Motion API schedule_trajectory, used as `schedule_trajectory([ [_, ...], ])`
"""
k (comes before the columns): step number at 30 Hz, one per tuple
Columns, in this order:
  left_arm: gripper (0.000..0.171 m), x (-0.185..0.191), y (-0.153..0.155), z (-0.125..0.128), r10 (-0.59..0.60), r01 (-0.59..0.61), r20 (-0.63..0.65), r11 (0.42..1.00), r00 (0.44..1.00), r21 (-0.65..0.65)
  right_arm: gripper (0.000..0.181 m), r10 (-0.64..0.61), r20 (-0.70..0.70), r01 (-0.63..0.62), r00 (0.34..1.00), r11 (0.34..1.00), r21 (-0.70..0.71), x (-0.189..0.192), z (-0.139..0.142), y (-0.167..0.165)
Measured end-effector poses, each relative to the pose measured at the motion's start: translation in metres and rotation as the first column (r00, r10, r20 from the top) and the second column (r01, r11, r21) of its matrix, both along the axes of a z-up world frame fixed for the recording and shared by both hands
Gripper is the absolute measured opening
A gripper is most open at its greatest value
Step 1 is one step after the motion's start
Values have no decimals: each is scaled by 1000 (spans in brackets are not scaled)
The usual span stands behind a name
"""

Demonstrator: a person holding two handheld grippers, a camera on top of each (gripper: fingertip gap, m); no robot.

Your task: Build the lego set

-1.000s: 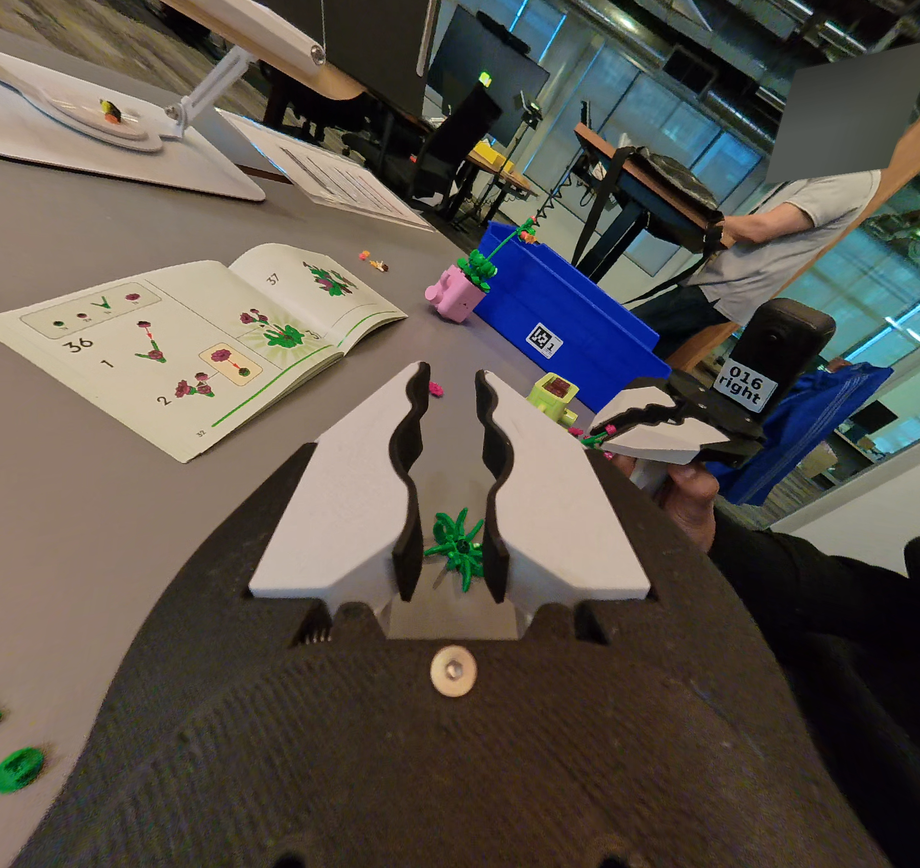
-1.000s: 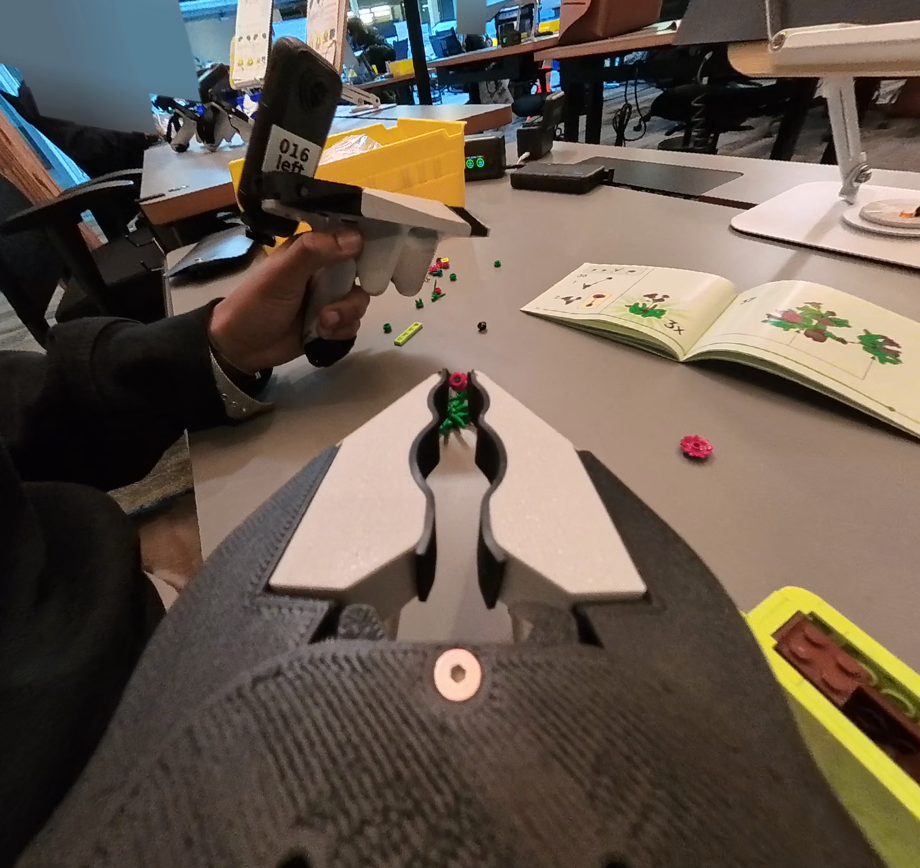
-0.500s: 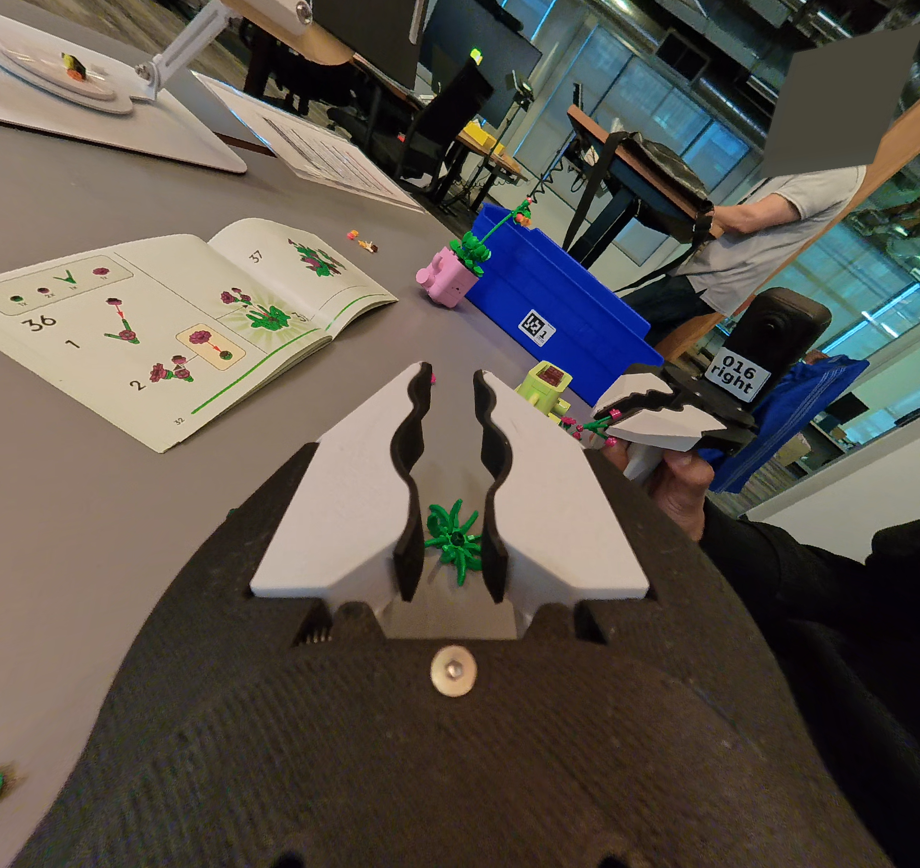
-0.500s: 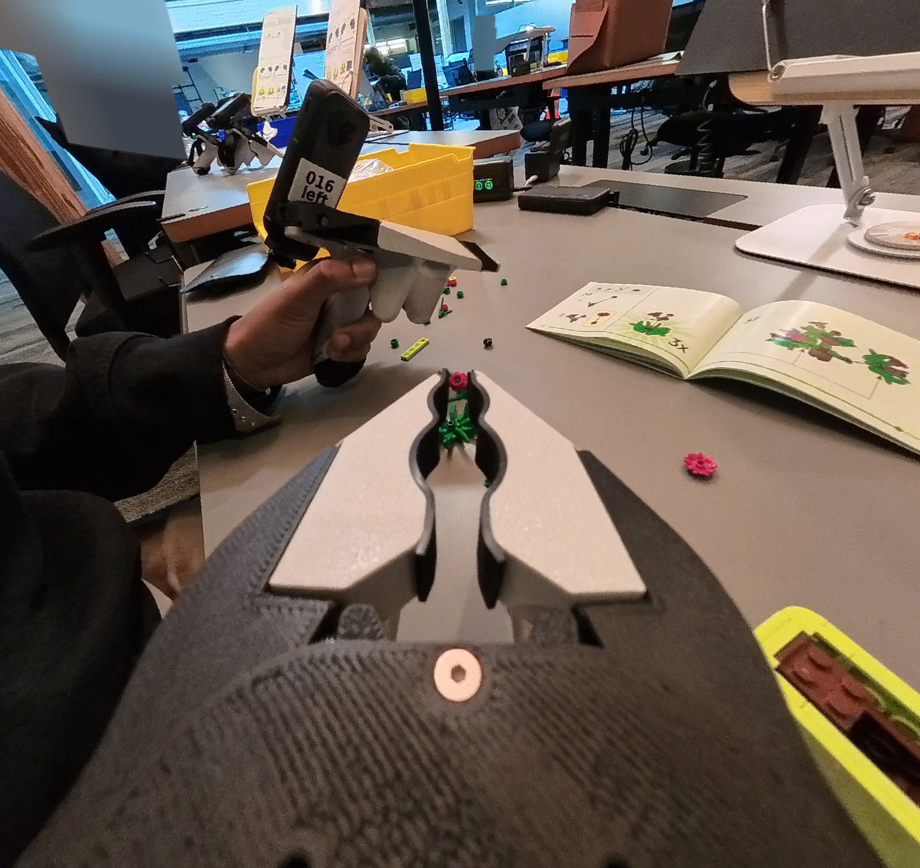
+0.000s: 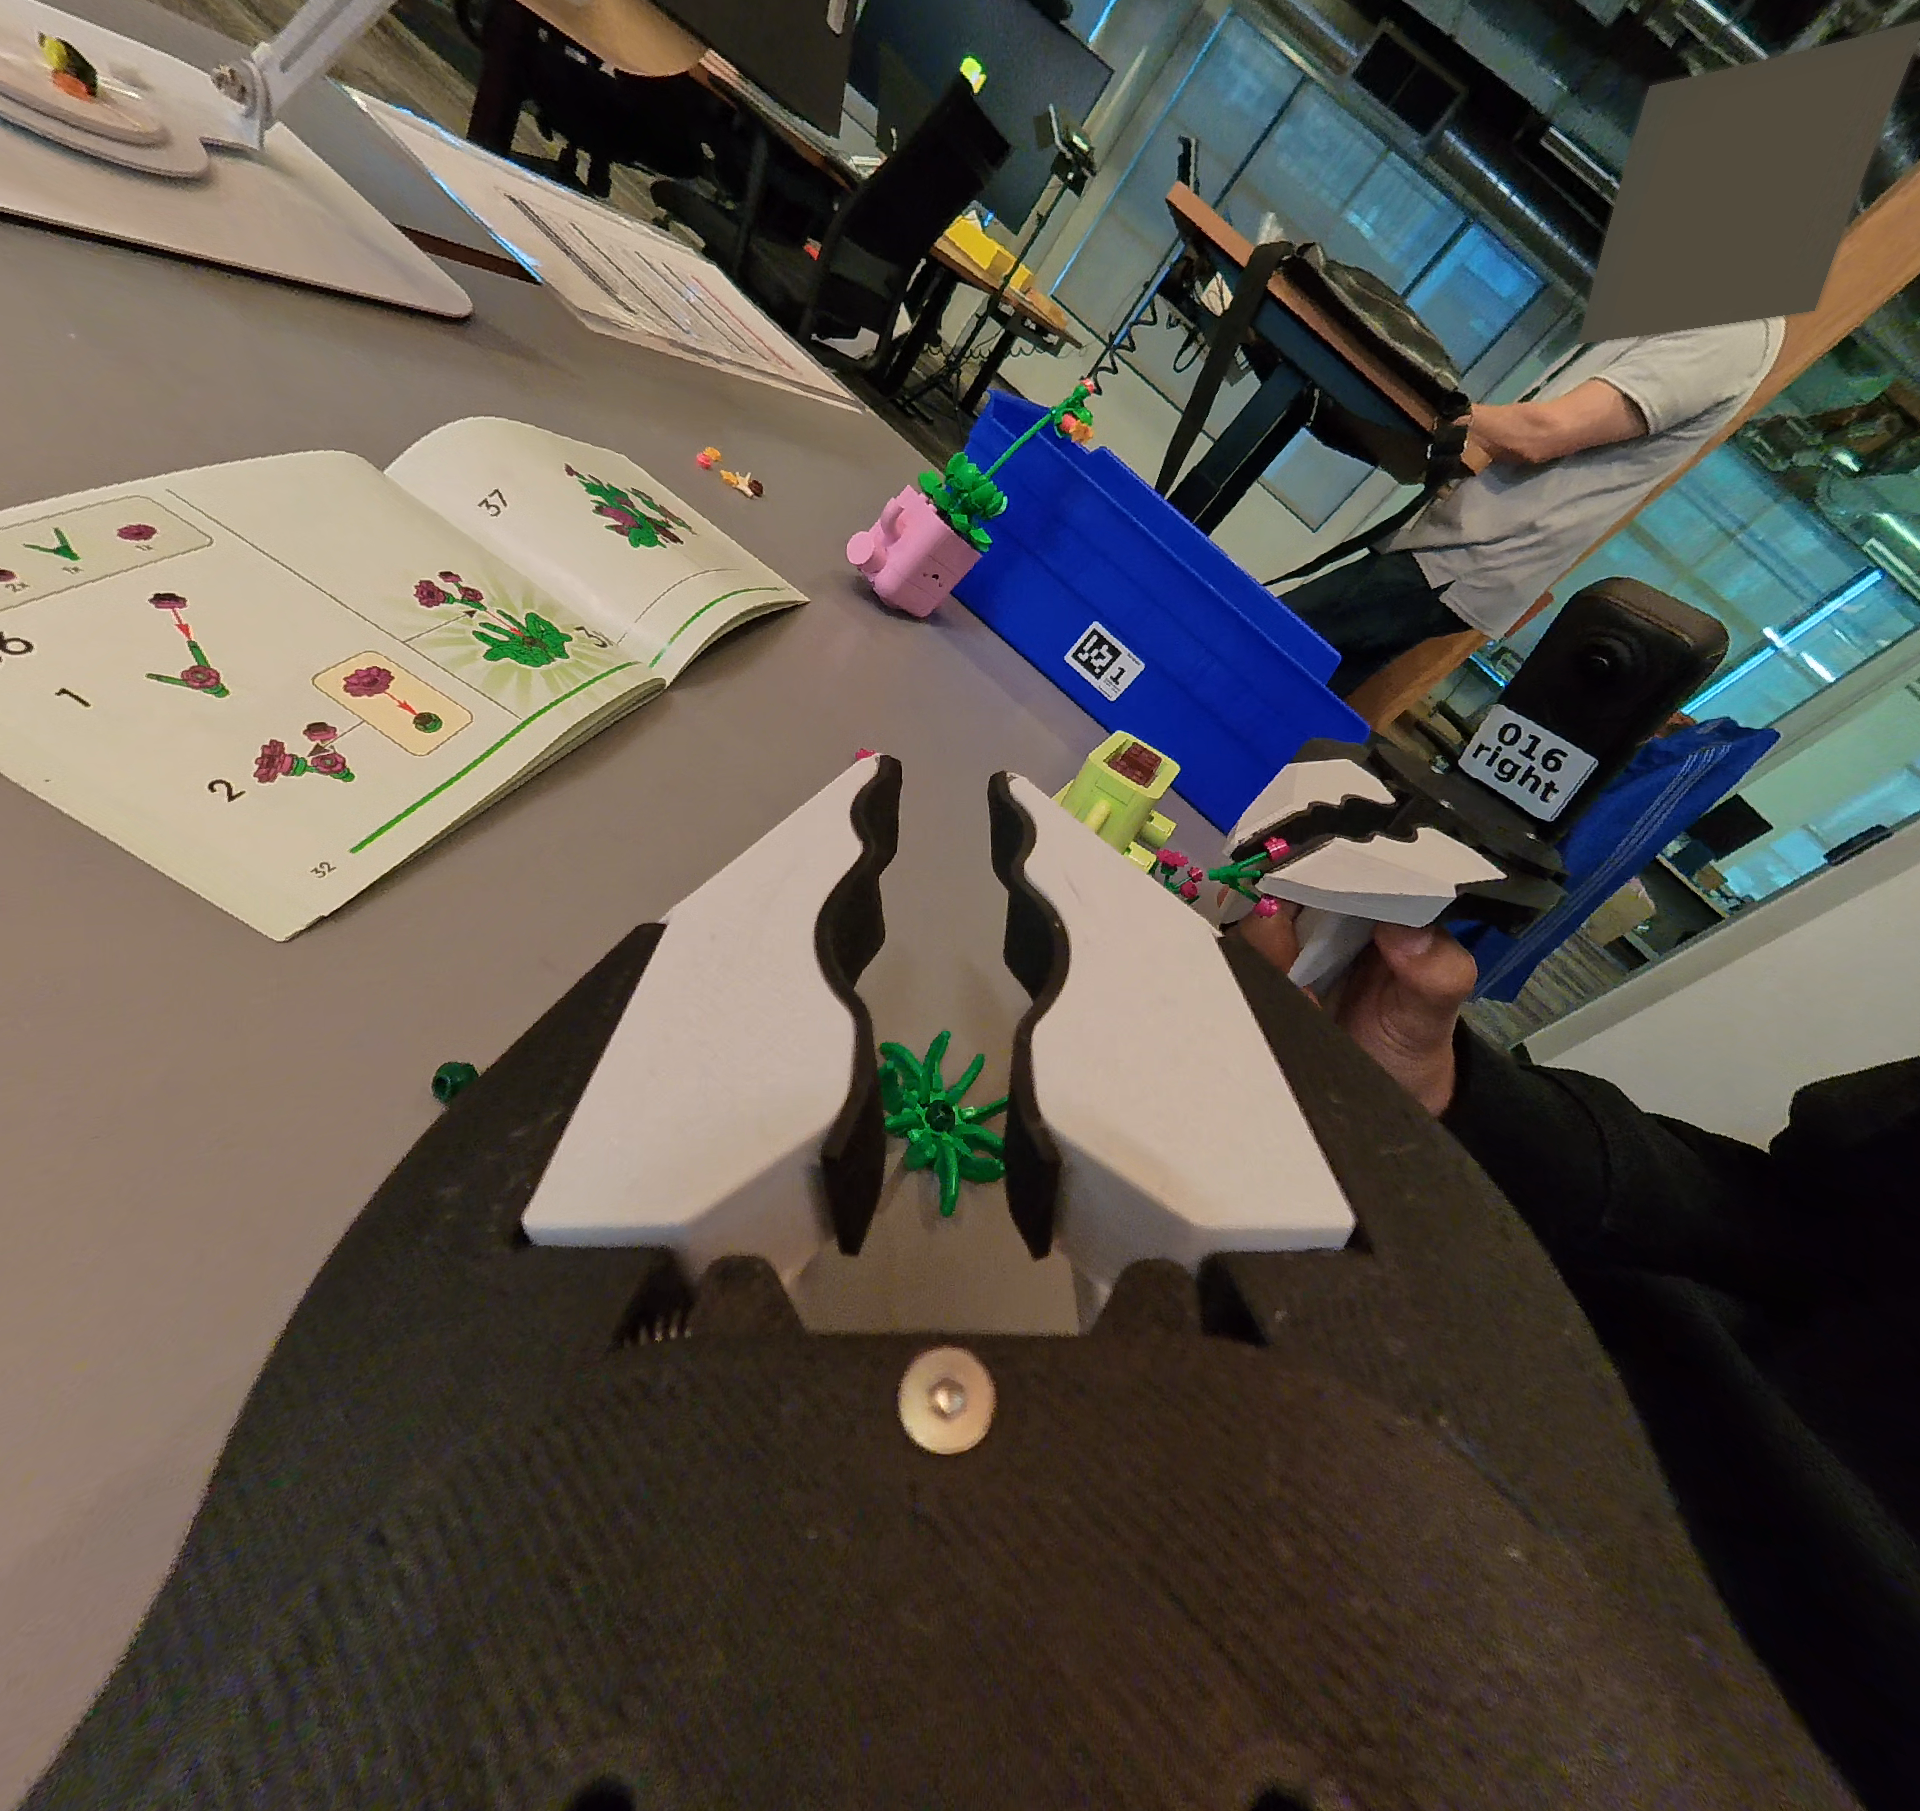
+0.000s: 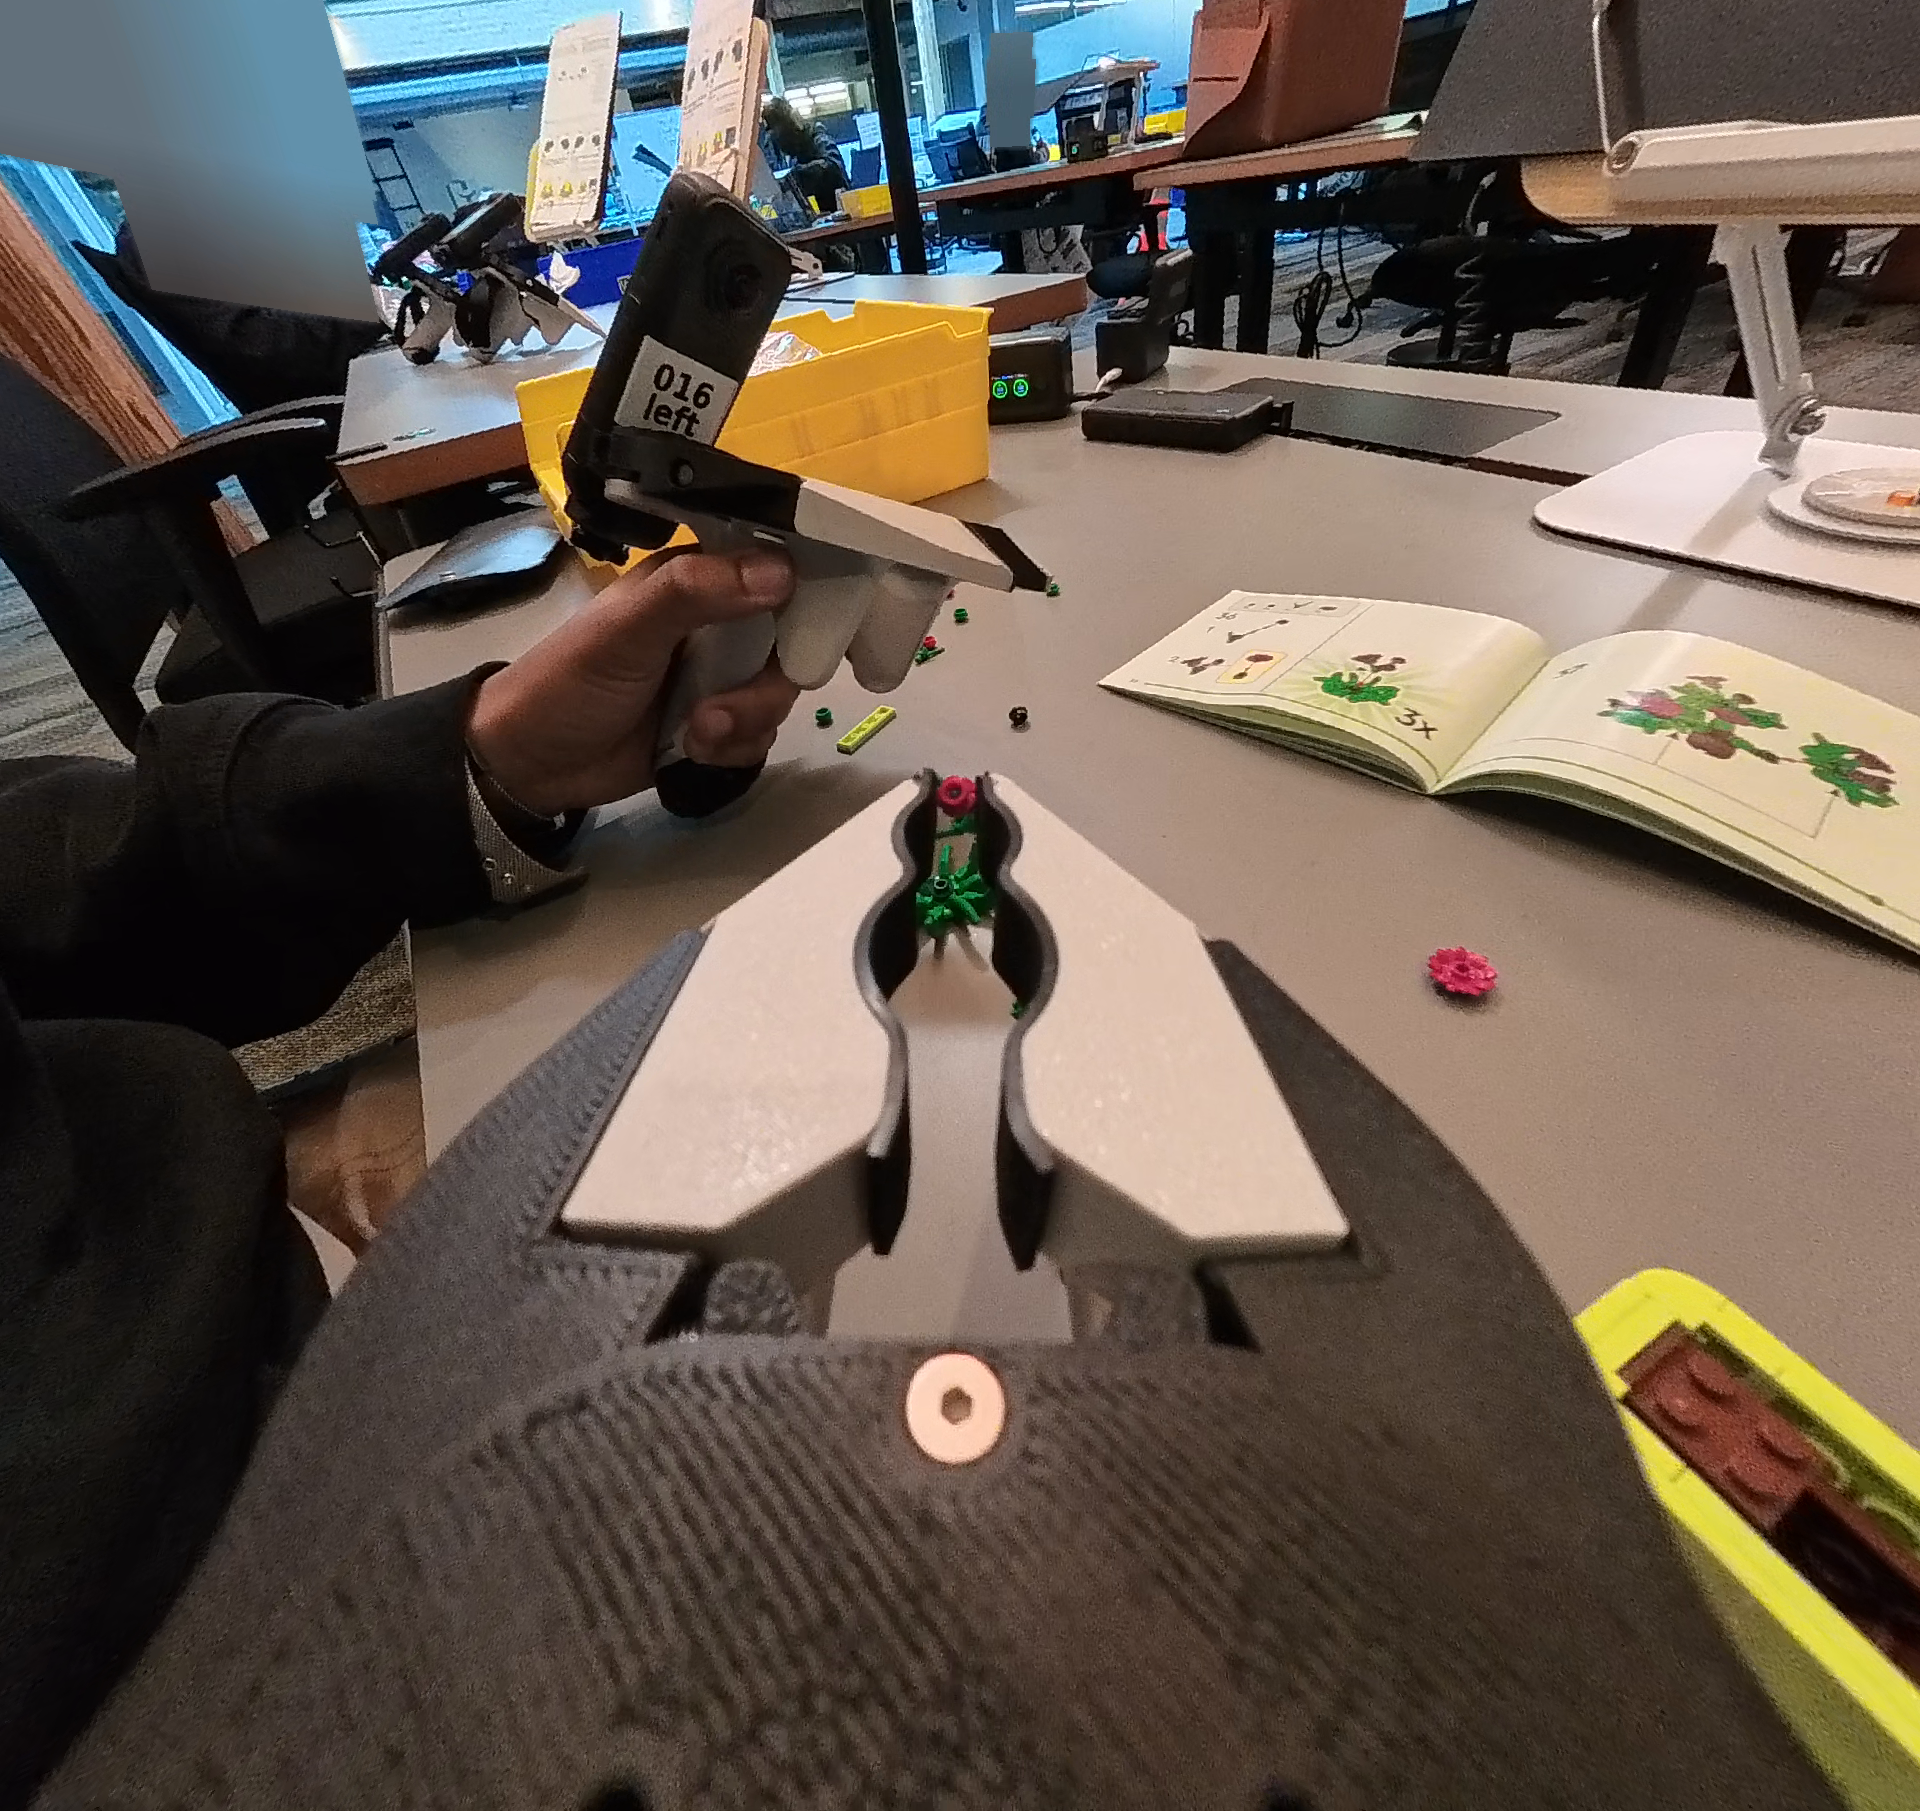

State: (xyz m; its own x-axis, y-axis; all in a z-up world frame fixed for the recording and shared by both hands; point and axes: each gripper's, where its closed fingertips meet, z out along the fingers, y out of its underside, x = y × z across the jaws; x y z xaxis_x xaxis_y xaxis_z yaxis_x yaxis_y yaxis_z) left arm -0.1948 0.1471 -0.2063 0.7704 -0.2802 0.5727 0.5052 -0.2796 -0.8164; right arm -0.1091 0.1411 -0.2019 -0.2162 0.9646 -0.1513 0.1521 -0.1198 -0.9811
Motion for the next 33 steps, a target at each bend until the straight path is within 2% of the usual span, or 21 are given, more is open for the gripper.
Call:
schedule_trajectory([
  [14,16,3,1,-1,-20,20,7,1000,1000,-1,5,1,-22,-1,1000,1000,-15,2,3,2],
  [18,17,15,0,4,-86,86,7,996,996,28,5,21,-47,-22,999,1000,-14,4,7,-3],
  [20,17,30,-3,11,-173,172,14,982,985,74,5,97,-112,-100,989,995,-25,8,16,-14],
  [22,18,54,-11,24,-324,314,47,938,945,146,5,161,-188,-172,969,984,-46,14,27,-21],
  [24,20,77,-23,35,-480,454,87,865,873,212,5,182,-239,-206,954,975,-80,20,35,-22],
  [26,22,95,-31,39,-577,544,101,806,811,232,4,220,-302,-271,928,952,-139,27,45,-22],
  [30,20,117,-38,51,-665,609,141,736,734,296,5,287,-396,-399,872,885,-239,39,60,-24],
  [33,20,127,-43,60,-723,642,197,683,662,347,3,333,-412,-457,848,854,-249,42,63,-30],
])
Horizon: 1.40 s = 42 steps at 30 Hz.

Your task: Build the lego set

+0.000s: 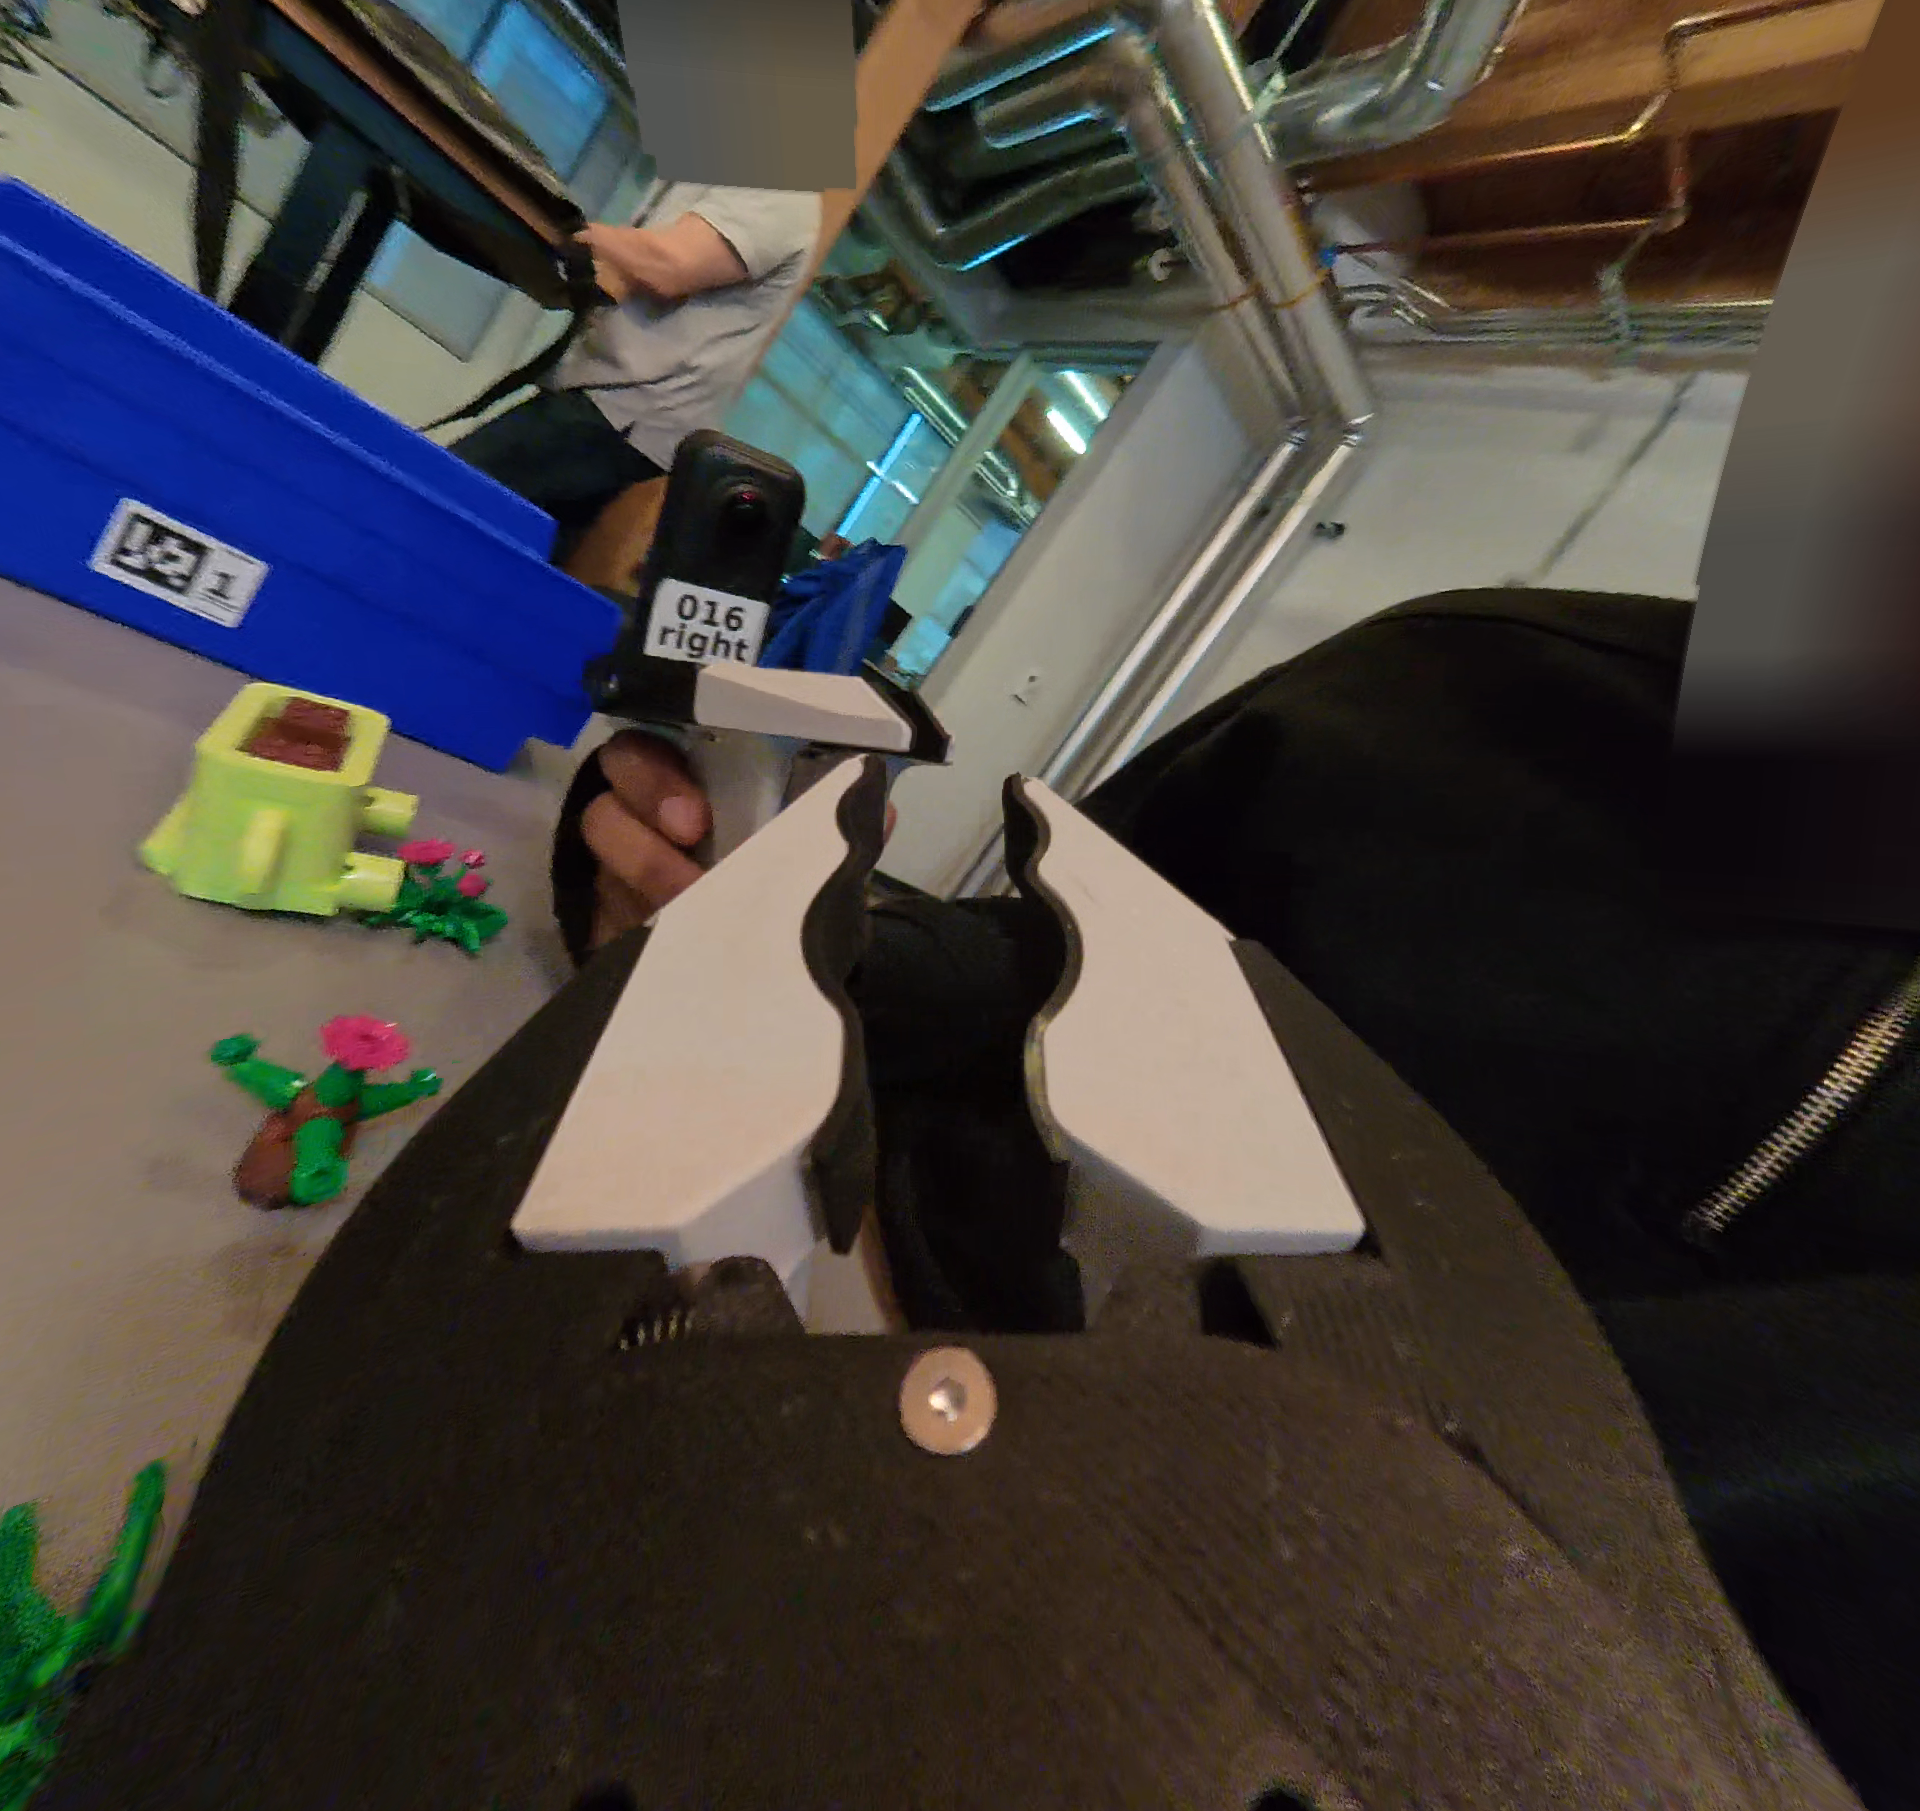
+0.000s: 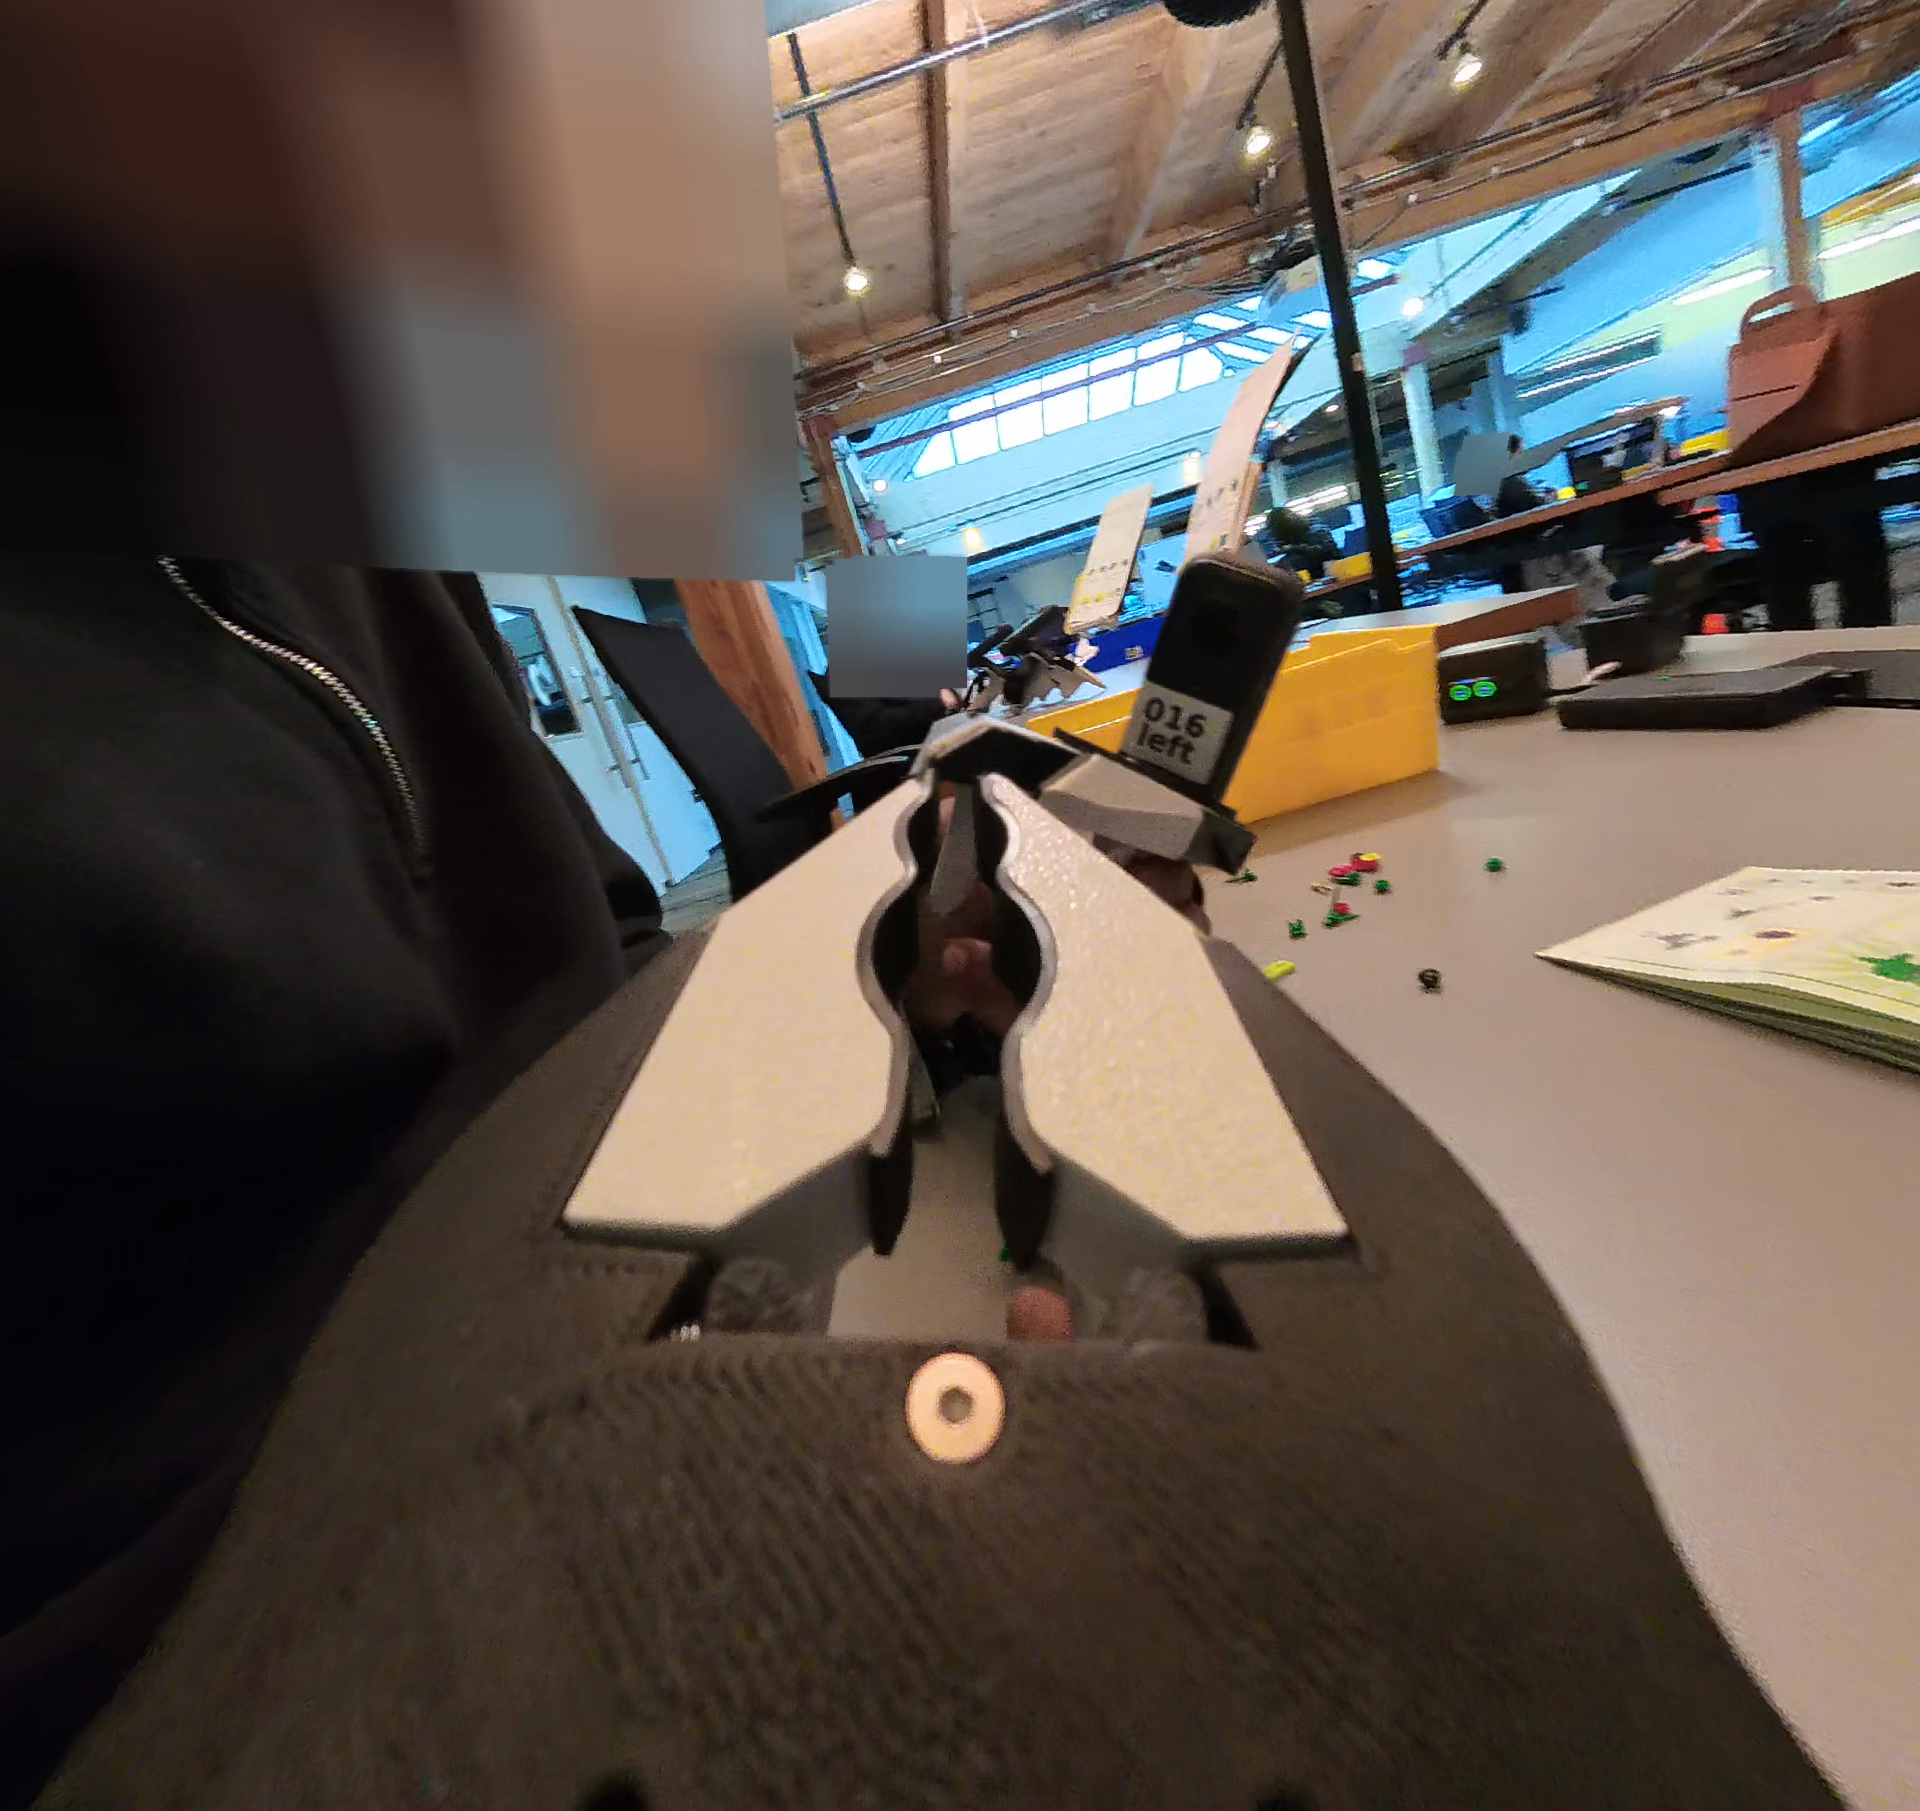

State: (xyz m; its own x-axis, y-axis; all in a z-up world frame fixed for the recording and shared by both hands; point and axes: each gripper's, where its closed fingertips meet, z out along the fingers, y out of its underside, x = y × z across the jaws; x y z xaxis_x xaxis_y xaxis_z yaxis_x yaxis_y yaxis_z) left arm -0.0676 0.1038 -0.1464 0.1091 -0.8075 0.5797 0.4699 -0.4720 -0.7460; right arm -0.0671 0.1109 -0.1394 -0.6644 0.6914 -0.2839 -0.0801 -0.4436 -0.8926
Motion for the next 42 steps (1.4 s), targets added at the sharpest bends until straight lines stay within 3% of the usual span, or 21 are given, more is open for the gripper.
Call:
schedule_trajectory([
  [2,20,6,-1,-4,-29,29,-20,999,999,-15,0,18,3,-18,1000,1000,5,0,-1,-3],
  [5,17,-1,9,-11,65,-66,-75,998,995,-20,0,-19,23,18,1000,1000,6,-5,-3,2],
  [8,18,-21,15,-13,163,-166,-91,986,982,-25,8,-171,62,171,983,985,-5,-8,-6,22],
  [11,18,-38,19,-18,246,-252,-126,967,961,-32,20,-343,168,346,924,938,12,-2,-11,48],
  [15,18,-54,22,-12,316,-319,-76,948,946,-26,39,-431,304,388,849,901,192,21,-30,55],
  [17,18,-58,21,-10,325,-327,-52,945,944,-29,36,-472,375,347,798,868,355,37,-55,49],
  [20,18,-61,22,-9,342,-343,-44,939,939,-27,27,-470,479,172,742,823,542,59,-95,26],
  [23,18,-61,22,-10,342,-343,-50,939,939,-30,21,-446,557,-27,700,764,645,67,-126,3],
  [26,18,-58,22,-11,339,-341,-65,940,939,-29,20,-434,576,-115,693,722,683,67,-137,-7],
  [30,18,-57,22,-12,334,-336,-74,941,940,-27,5,-427,590,-146,686,713,686,66,-142,-6],
  [38,20,-50,19,-11,302,-304,-86,953,949,-10,6,-407,618,-153,673,740,655,67,-145,-6],
  [42,19,-50,20,-11,310,-312,-87,950,947,-12,5,-399,565,-47,723,787,615,52,-121,-3],
])
